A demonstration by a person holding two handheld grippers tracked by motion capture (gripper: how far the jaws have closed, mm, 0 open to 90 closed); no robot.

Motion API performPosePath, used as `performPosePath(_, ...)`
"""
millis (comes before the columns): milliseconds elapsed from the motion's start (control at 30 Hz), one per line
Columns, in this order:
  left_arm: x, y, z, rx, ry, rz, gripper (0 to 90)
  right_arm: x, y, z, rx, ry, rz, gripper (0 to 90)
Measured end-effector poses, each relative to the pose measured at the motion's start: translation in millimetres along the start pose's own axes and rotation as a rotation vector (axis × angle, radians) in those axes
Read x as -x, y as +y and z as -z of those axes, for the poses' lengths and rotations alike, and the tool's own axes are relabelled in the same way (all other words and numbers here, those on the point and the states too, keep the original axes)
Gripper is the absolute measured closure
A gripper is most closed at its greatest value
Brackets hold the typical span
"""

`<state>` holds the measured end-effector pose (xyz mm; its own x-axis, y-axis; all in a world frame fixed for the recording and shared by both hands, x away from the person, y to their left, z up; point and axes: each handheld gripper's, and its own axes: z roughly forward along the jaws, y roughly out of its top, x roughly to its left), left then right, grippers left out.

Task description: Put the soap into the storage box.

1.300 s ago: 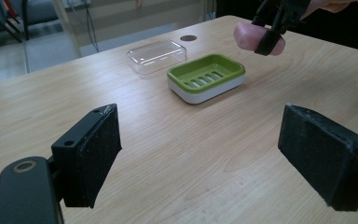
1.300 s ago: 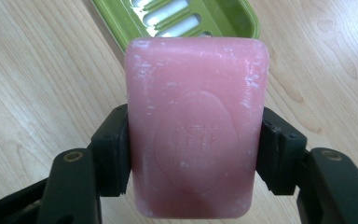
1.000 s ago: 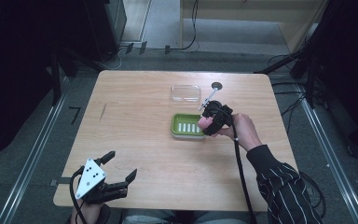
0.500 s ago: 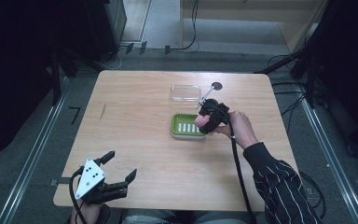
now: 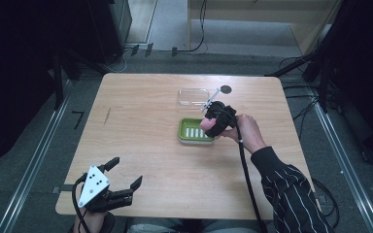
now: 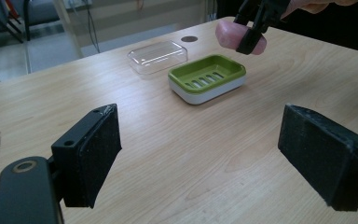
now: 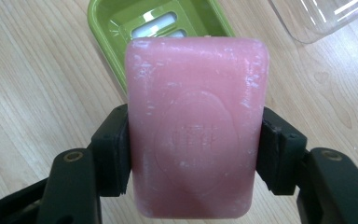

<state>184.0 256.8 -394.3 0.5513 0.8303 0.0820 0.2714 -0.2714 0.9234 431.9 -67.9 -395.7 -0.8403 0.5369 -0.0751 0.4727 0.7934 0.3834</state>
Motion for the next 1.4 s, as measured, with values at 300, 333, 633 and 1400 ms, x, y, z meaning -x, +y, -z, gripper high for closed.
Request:
performPosePath(300,-0.1,-0.1,0.0,0.0,0.0,0.0,13.9,0.4,4.0,-2.2,0.007,0.002,-0.001,38.4)
performPosePath(333,-0.1,-0.1,0.0,0.0,0.001,0.0,13.9,0.8,4.4,-2.3,0.007,0.002,0.003,38.4)
performPosePath(633,0.1,-0.1,0.0,-0.001,-0.001,0.0,13.9,-0.3,7.8,-5.4,0.012,0.007,0.014,38.4)
performPosePath(1400,-0.1,-0.2,0.2,-0.001,0.0,-0.001,13.9,-3.9,20.6,-16.1,0.035,0.018,0.013,38.5)
